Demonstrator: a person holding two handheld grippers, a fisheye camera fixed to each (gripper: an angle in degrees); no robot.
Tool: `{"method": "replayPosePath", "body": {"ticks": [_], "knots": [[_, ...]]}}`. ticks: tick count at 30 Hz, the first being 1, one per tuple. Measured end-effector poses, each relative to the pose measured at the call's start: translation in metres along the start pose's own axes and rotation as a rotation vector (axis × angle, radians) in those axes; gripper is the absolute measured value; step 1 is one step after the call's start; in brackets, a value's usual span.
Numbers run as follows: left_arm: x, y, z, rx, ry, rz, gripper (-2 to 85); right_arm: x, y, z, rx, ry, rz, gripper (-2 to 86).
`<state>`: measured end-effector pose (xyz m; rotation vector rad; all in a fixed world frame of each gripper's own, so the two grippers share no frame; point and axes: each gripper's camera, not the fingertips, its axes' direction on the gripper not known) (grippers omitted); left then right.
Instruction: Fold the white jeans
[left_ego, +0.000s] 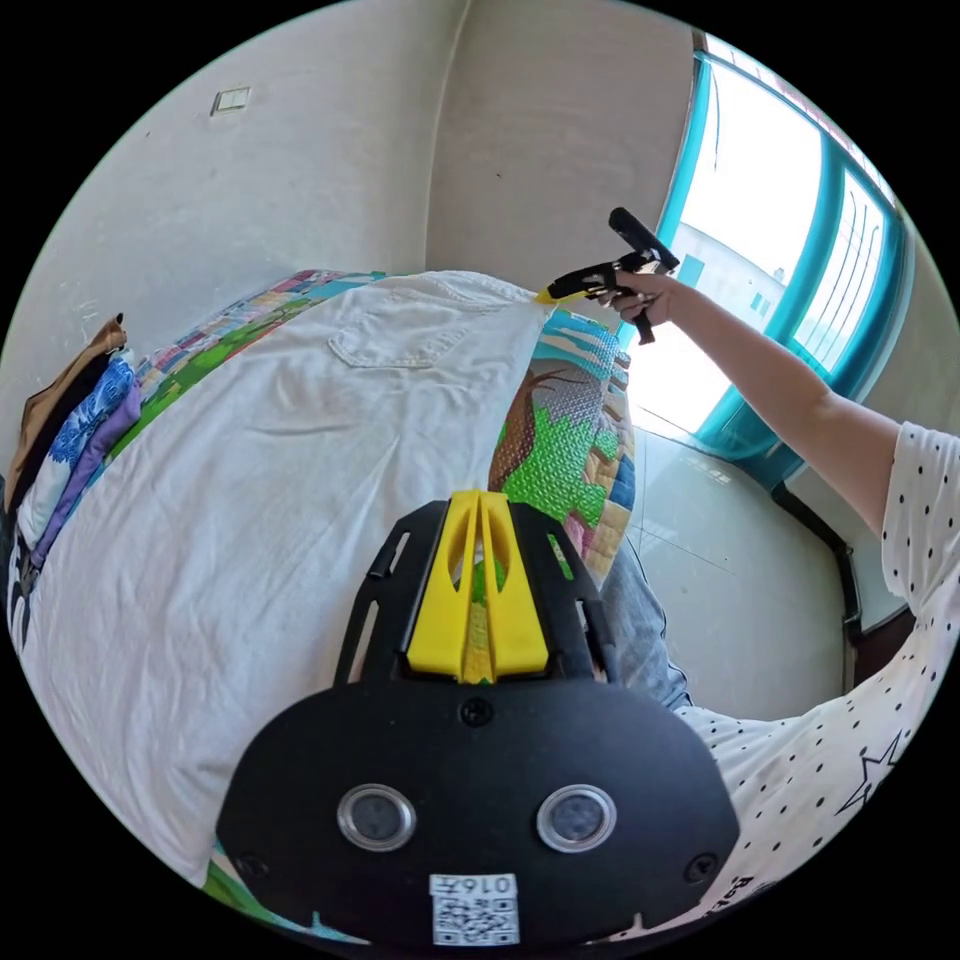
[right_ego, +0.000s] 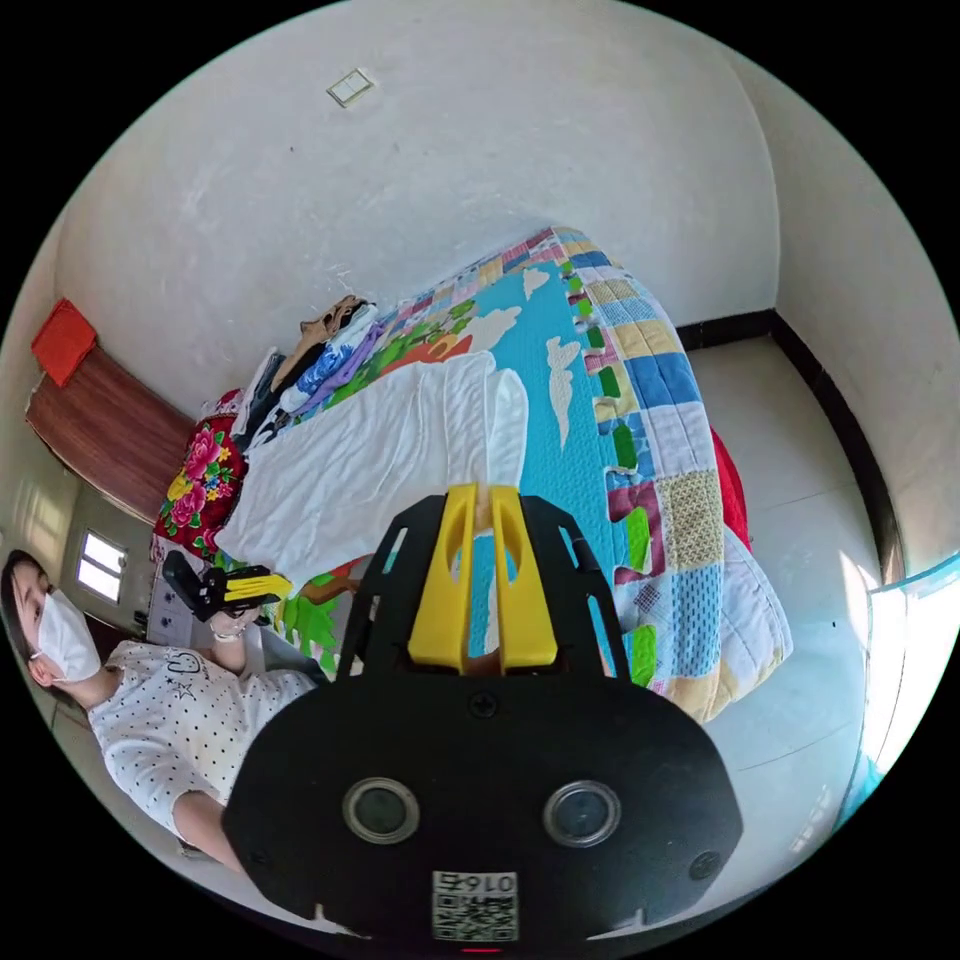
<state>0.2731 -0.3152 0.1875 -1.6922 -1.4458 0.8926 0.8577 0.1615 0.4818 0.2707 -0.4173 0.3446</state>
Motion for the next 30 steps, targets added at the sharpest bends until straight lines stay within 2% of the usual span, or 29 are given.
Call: {"method": "replayPosePath", "body": {"ticks": [3, 7, 9, 10, 11, 13, 17, 22, 24, 25, 28, 30], "knots": [[-0.004, -0.004, 0.027, -0.005, 0.005, 0.007, -1.0, 0.006, -0.005, 0.007, -0.08, 0.073, 0.008, 2.2], [-0.002, -0.005, 0.057, 0.008, 0.014, 0.041, -1.0, -0.003, -0.025, -0.021, -0.075, 0.051, 0.055, 4.0], [0.001, -0.004, 0.071, 0.03, 0.026, 0.054, -1.0, -0.018, -0.036, -0.047, -0.059, 0.135, 0.081, 4.2], [0.001, -0.003, 0.074, 0.047, 0.02, 0.046, -1.0, -0.036, -0.042, -0.065, -0.015, 0.248, 0.081, 3.6], [-0.001, -0.003, 0.08, 0.083, 0.004, 0.023, -1.0, -0.06, -0.05, -0.08, 0.016, 0.33, 0.05, 2.6], [-0.005, -0.005, 0.097, 0.112, -0.013, -0.01, -1.0, -0.108, -0.058, -0.091, 0.033, 0.363, -0.068, 1.7], [-0.006, -0.016, 0.177, -0.012, -0.013, -0.025, -1.0, -0.229, -0.058, -0.081, 0.055, 0.242, -0.382, 0.0], [0.01, -0.014, 0.241, -0.008, -0.04, -0.015, -1.0, -0.313, -0.042, -0.064, 0.033, 0.136, -0.663, -0.3], [0.013, -0.003, 0.259, 0.023, -0.043, -0.025, -1.0, -0.318, -0.049, -0.057, -0.1, 0.165, -0.638, -0.3], [0.013, 0.002, 0.259, 0.039, -0.057, -0.04, -1.0, -0.32, -0.055, -0.05, -0.216, 0.258, -0.599, -0.3], [-0.002, 0.047, 0.249, 0.14, -0.219, -0.155, -1.0, -0.356, -0.051, -0.099, -0.021, 0.208, -0.629, -0.2], [-0.035, 0.101, 0.232, 0.185, -0.391, -0.34, -0.9, -0.388, -0.045, -0.134, 0.106, 0.13, -0.648, 0.0]]}}
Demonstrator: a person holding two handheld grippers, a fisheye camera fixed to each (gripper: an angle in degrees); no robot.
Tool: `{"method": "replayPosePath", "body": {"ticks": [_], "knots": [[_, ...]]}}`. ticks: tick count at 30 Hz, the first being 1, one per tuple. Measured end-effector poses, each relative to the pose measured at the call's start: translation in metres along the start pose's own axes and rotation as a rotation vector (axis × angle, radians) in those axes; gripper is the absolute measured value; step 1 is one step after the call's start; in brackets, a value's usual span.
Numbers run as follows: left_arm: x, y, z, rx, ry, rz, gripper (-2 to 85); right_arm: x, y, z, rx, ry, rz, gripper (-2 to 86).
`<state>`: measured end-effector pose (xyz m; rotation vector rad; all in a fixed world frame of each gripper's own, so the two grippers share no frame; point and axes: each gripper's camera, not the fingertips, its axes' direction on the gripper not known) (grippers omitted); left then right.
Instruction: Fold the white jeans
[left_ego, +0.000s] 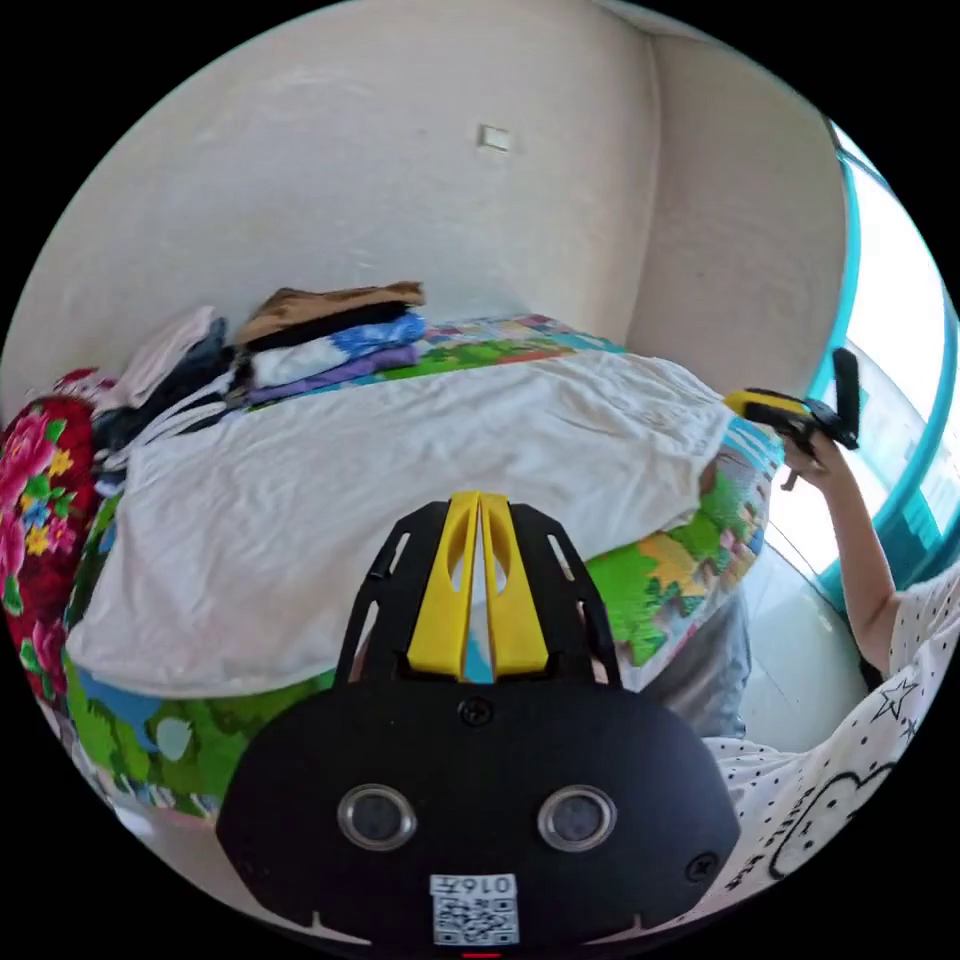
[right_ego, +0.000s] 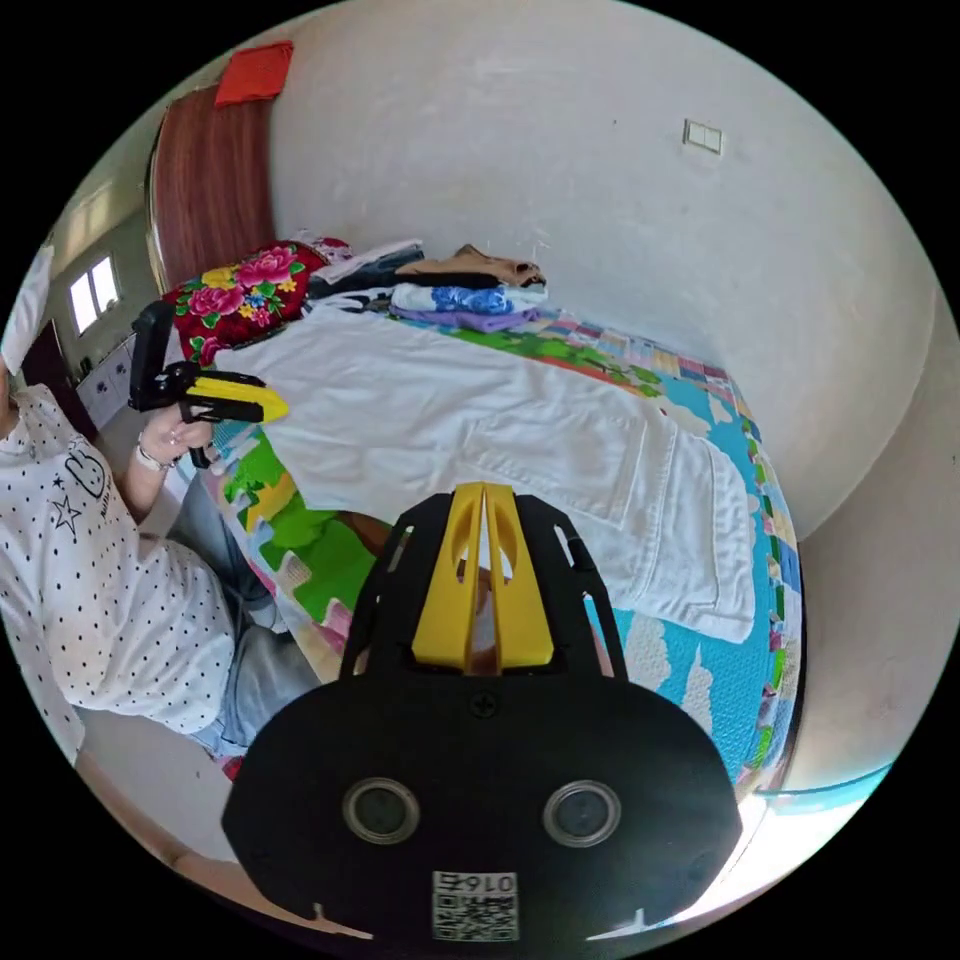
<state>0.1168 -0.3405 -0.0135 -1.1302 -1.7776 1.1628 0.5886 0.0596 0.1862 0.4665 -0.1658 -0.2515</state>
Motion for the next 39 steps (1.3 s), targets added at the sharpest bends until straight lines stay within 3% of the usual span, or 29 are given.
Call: {"method": "replayPosePath", "body": {"ticks": [5, 8, 13, 15, 17, 20, 31, 35, 39], "knots": [[-0.134, 0.105, -0.02, -0.012, -0.367, -0.488, -0.3, -0.101, -0.056, -0.052, 0.166, -0.012, -0.138, 1.3], [-0.184, 0.175, -0.032, 0.018, -0.467, -0.701, 1.3, -0.164, -0.085, -0.054, 0.164, 0.025, -0.265, 2.4], [-0.22, 0.26, -0.006, 0.056, -0.459, -0.942, 5.2, -0.233, -0.129, -0.056, 0.201, 0.021, -0.376, 6.9], [-0.222, 0.298, 0.02, 0.179, -0.318, -1.029, 5.7, -0.248, -0.145, -0.059, 0.217, 0.021, -0.381, 7.6], [-0.221, 0.32, 0.045, 0.223, -0.254, -1.069, 6.0, -0.257, -0.163, -0.066, 0.216, 0.013, -0.361, 7.9], [-0.215, 0.347, 0.092, 0.172, -0.295, -1.144, 6.8, -0.255, -0.18, -0.083, 0.199, -0.005, -0.338, 8.0], [-0.168, 0.378, 0.241, 0.169, -0.203, -1.089, 8.1, -0.232, -0.22, -0.142, 0.17, -0.037, -0.204, 7.3], [-0.16, 0.385, 0.29, 0.123, -0.24, -1.07, 5.8, -0.244, -0.242, -0.149, 0.147, -0.034, -0.234, 7.3], [-0.141, 0.398, 0.306, 0.235, -0.22, -0.995, 0.4, -0.255, -0.26, -0.154, 0.134, -0.043, -0.261, 7.3]]}}
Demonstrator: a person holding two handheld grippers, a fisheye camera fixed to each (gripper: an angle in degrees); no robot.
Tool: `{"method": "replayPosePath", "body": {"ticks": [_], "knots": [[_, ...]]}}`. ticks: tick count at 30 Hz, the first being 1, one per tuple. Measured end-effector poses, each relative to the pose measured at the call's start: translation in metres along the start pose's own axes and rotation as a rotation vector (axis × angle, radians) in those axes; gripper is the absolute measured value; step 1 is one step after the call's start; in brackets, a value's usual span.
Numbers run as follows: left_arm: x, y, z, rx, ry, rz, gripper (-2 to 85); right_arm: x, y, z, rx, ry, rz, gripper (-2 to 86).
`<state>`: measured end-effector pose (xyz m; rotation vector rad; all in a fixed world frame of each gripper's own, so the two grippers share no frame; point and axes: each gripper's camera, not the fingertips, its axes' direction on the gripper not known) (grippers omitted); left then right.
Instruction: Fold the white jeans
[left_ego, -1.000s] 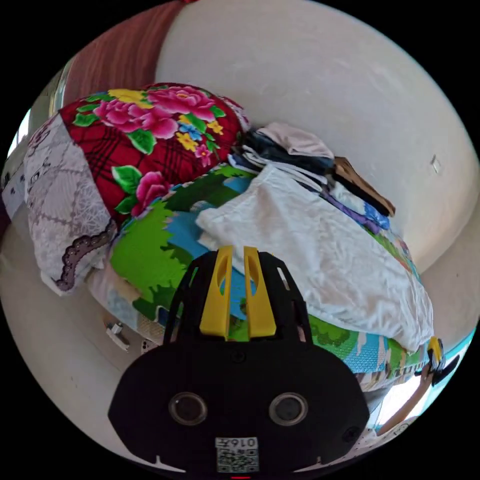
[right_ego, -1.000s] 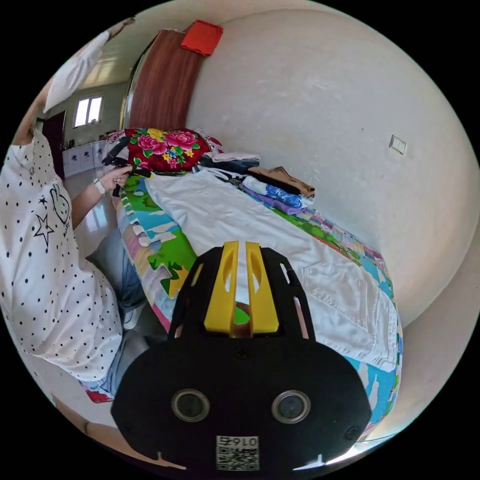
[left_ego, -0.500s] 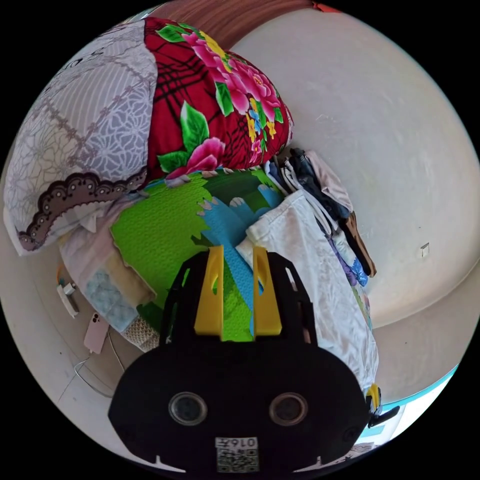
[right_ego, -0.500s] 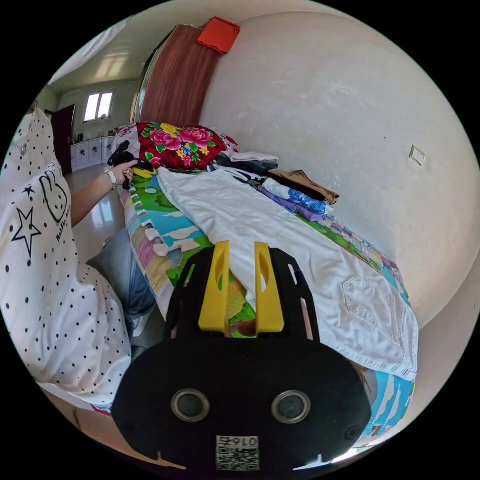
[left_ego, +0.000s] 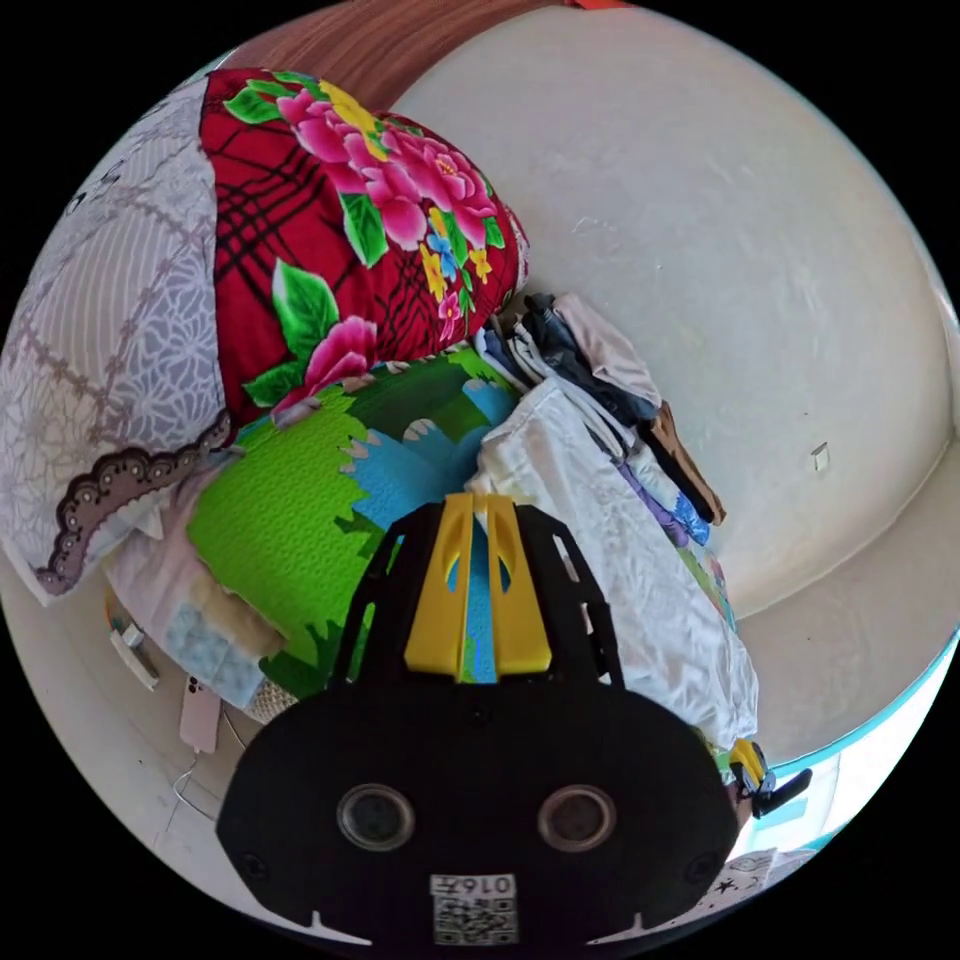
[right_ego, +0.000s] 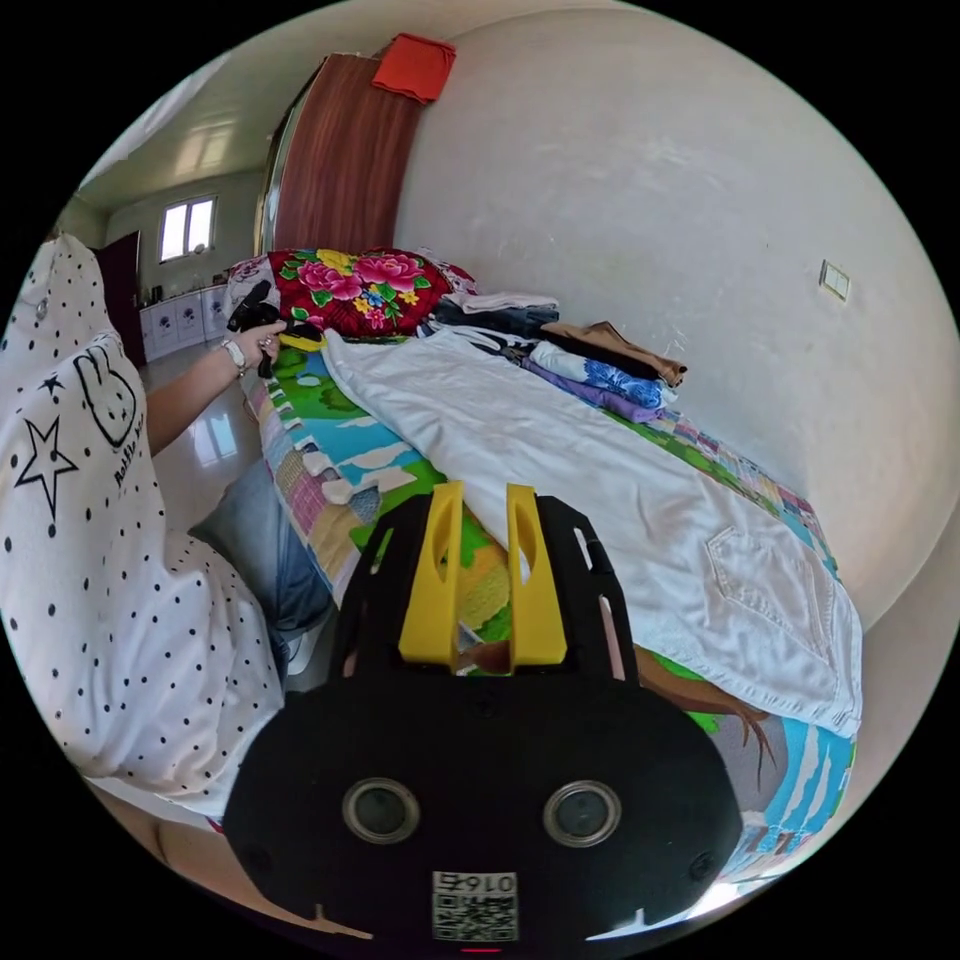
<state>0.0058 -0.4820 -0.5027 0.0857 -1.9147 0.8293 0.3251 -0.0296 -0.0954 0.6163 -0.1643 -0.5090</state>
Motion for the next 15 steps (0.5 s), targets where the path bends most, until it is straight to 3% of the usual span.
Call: {"method": "replayPosePath", "body": {"ticks": [5, 9, 15], "knots": [[0.004, 0.025, 0.022, 0.005, -0.005, 0.081, -0.7, -0.02, -0.041, 0.012, -0.044, -0.018, -0.077, 7.0], [-0.036, 0.05, 0.055, -0.007, 0.072, -0.024, -0.8, -0.038, -0.068, 0.03, -0.096, -0.002, -0.14, 7.2], [-0.045, 0.092, 0.051, 0.068, 0.087, -0.008, -0.8, -0.066, -0.096, 0.06, -0.176, 0.094, -0.24, 7.5]]}}
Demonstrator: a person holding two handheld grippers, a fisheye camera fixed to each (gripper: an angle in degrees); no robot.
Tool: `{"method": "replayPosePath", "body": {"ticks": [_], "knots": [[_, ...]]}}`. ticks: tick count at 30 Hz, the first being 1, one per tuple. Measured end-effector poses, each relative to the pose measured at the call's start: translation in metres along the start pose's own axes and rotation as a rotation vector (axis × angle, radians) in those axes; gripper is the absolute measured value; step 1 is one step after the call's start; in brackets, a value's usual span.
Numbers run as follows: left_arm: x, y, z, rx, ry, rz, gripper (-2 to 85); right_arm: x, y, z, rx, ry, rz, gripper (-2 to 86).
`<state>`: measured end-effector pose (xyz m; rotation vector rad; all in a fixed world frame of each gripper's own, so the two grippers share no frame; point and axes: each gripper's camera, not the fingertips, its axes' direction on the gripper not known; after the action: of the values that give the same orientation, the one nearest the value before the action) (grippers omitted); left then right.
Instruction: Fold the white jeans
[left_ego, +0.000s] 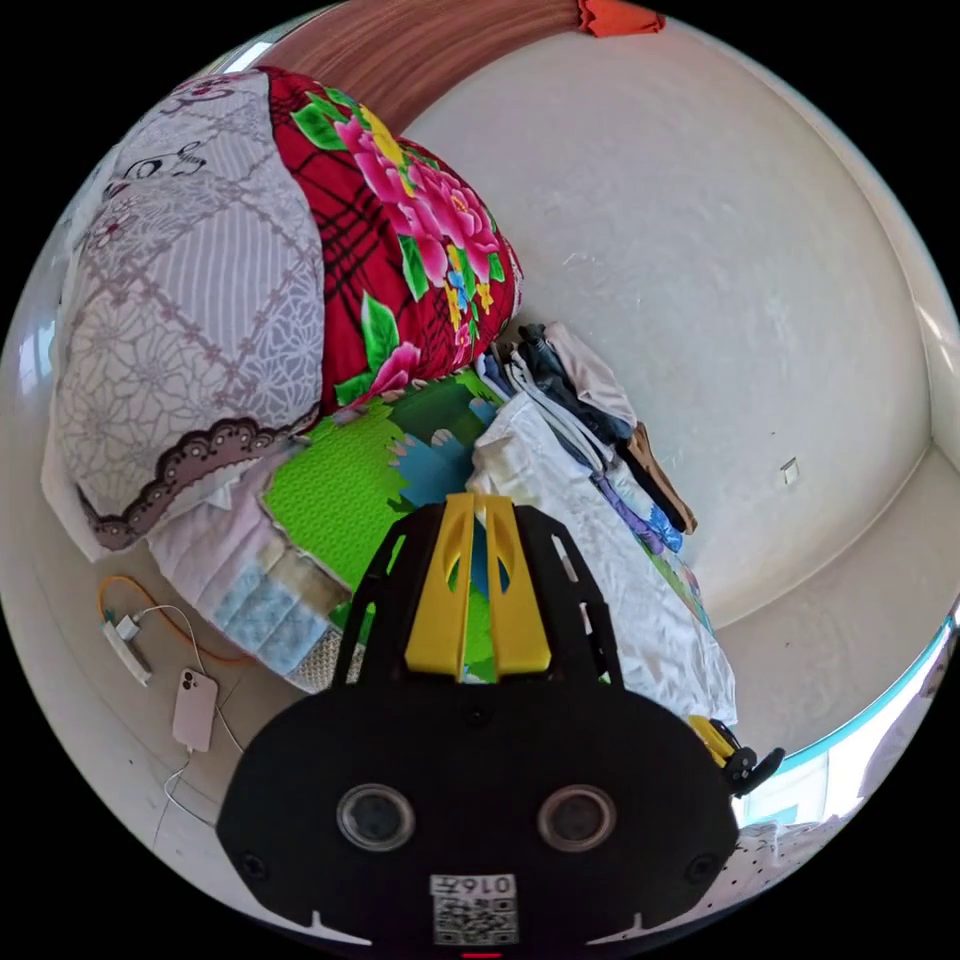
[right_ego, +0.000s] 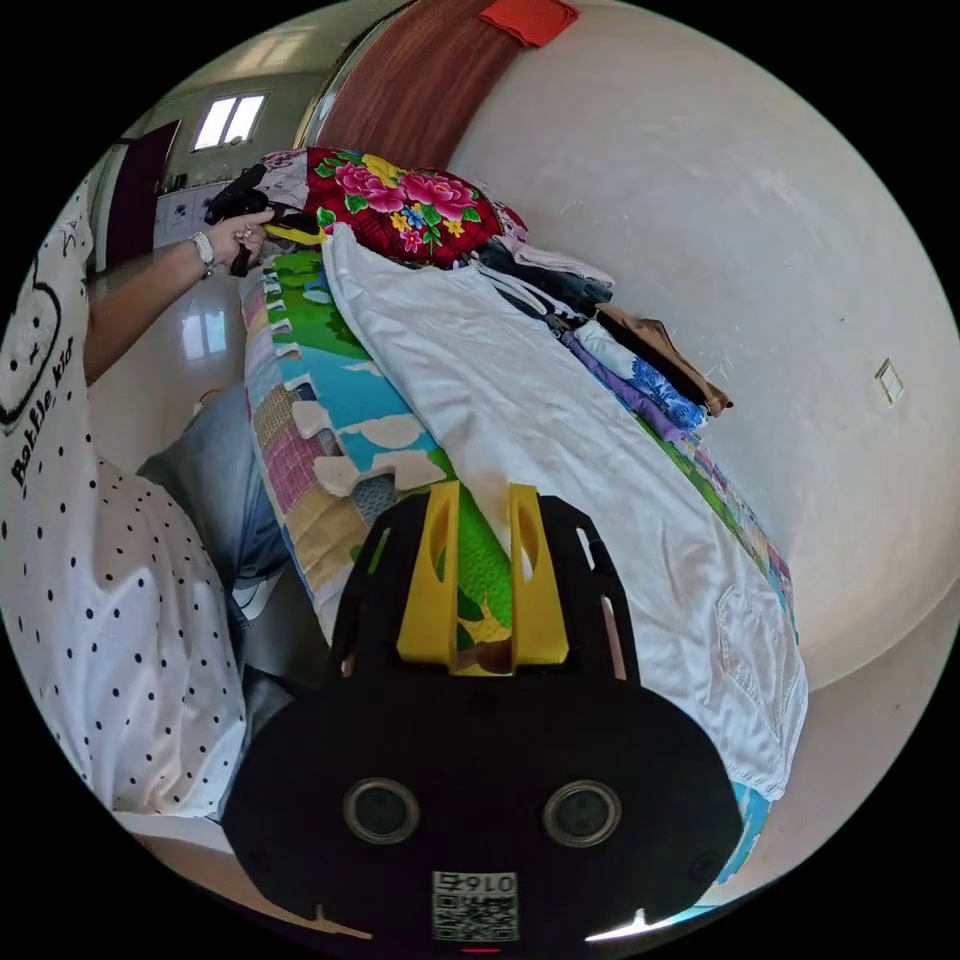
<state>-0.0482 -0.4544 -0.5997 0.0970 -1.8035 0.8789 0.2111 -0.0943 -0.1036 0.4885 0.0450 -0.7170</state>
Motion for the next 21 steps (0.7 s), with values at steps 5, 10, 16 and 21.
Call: {"method": "replayPosePath", "body": {"ticks": [5, 10, 16, 21], "knots": [[-0.022, 0.016, 0.008, -0.012, -0.041, -0.021, -0.8, -0.009, -0.015, 0.007, -0.015, 0.001, -0.051, 2.4], [-0.046, 0.039, 0.021, -0.018, -0.044, -0.049, -0.6, 0.008, -0.027, -0.014, 0.114, -0.009, 0.044, 0.9], [-0.093, 0.053, 0.041, -0.03, 0.104, -0.165, 1.9, 0.014, -0.026, 0.021, -0.067, -0.207, 0.015, 1.2], [-0.131, 0.071, 0.033, 0.054, 0.403, -0.257, 13.9, 0.028, -0.007, 0.028, -0.002, -0.289, 0.122, 1.6]]}}
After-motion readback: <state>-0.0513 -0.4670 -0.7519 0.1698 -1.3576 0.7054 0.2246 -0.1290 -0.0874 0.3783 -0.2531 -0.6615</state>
